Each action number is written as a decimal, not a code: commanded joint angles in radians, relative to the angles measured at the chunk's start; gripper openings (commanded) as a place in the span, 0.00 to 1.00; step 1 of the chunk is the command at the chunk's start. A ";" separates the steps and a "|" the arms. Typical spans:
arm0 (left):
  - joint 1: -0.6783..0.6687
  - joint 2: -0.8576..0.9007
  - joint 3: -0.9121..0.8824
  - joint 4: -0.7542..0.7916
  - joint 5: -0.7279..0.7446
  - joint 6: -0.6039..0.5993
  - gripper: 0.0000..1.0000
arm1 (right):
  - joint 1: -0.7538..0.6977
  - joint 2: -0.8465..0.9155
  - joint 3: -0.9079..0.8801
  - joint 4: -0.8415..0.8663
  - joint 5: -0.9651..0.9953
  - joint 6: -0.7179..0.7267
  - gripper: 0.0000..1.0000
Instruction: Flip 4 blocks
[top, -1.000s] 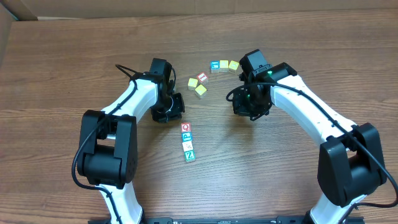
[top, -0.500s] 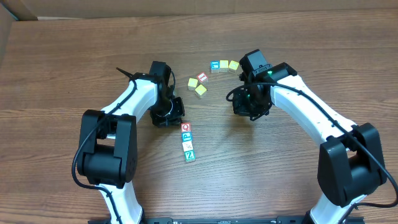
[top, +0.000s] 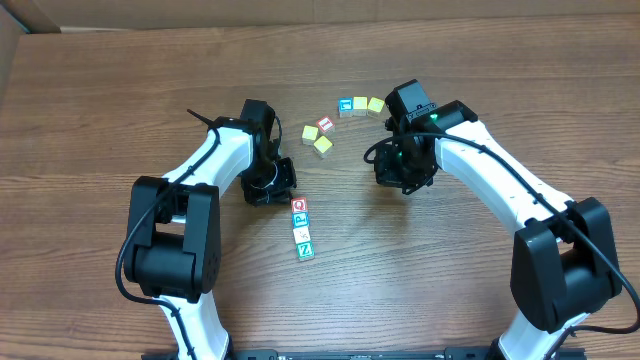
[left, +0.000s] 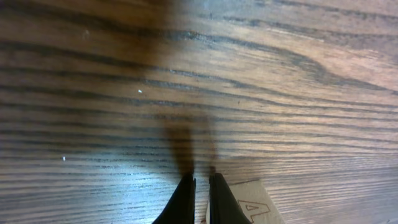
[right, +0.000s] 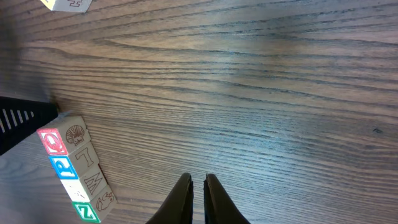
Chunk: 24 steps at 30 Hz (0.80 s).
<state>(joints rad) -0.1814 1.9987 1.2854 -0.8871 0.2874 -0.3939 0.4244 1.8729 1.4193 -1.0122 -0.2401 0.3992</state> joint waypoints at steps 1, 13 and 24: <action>0.016 0.017 0.000 0.009 -0.039 -0.014 0.04 | 0.005 -0.023 0.000 0.004 -0.037 -0.007 0.09; 0.221 -0.006 0.153 -0.118 -0.068 -0.032 0.04 | 0.314 -0.023 0.000 0.163 0.148 0.105 0.06; 0.347 -0.006 0.152 -0.179 -0.235 -0.075 0.04 | 0.640 0.001 0.000 0.330 0.267 0.159 0.04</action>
<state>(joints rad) 0.1402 1.9987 1.4277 -1.0630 0.1009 -0.4252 0.9947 1.8729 1.4185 -0.7002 -0.0845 0.5289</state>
